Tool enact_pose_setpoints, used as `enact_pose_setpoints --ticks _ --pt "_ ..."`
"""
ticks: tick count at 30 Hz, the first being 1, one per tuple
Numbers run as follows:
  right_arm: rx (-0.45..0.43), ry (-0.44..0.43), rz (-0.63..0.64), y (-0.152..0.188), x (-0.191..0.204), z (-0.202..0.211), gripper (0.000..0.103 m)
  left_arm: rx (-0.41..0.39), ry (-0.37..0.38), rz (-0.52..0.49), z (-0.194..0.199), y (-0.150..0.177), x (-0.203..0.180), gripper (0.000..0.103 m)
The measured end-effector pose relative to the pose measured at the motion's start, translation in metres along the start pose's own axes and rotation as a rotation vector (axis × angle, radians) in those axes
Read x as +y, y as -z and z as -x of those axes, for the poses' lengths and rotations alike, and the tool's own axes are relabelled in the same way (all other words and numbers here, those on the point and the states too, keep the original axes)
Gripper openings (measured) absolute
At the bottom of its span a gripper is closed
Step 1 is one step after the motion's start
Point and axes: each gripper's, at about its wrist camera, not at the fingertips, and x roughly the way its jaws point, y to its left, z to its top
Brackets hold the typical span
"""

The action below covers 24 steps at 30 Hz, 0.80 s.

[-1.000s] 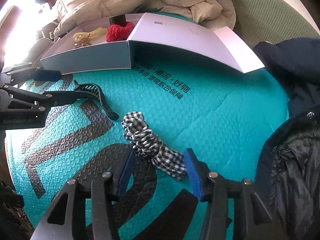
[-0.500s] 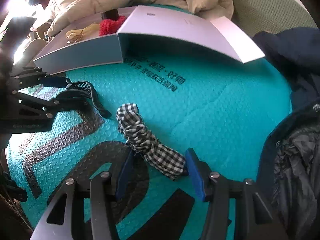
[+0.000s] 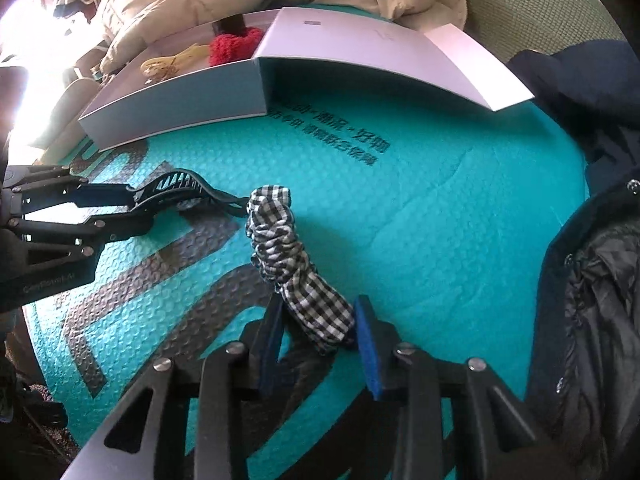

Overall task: Organize objects
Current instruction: 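Close the left tool on the black claw clip while the right tool grasps the checked scrunchie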

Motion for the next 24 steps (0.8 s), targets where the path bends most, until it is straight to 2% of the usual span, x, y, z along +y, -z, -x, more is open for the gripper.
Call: enact_pose_setpoints --ticks 8,15,18,19,20,22,24 --pt "-0.004 -0.081 0.079 -0.004 0.037 -0.001 0.034 0.032 0.003 0.083 0.021 0.047 0.028 0.033" --pt "-0.007 -0.096 0.116 -0.002 0.061 -0.002 0.034 -0.009 -0.004 0.079 0.028 0.062 0.034 0.035" --pt "-0.022 -0.084 0.115 -0.002 0.060 0.000 0.036 -0.034 -0.027 0.061 0.028 0.056 0.032 0.045" --pt "-0.033 -0.079 0.113 -0.002 0.060 0.001 0.038 -0.045 -0.034 0.054 0.028 0.053 0.031 0.054" --pt "-0.042 -0.077 0.111 -0.002 0.060 0.002 0.041 -0.057 -0.034 0.050 0.028 0.051 0.030 0.059" --pt "-0.074 -0.064 0.111 -0.003 0.060 0.003 0.047 -0.082 -0.030 0.048 0.026 0.047 0.030 0.059" --pt "-0.098 -0.054 0.118 -0.003 0.061 0.002 0.047 -0.087 -0.026 0.051 0.022 0.043 0.029 0.059"
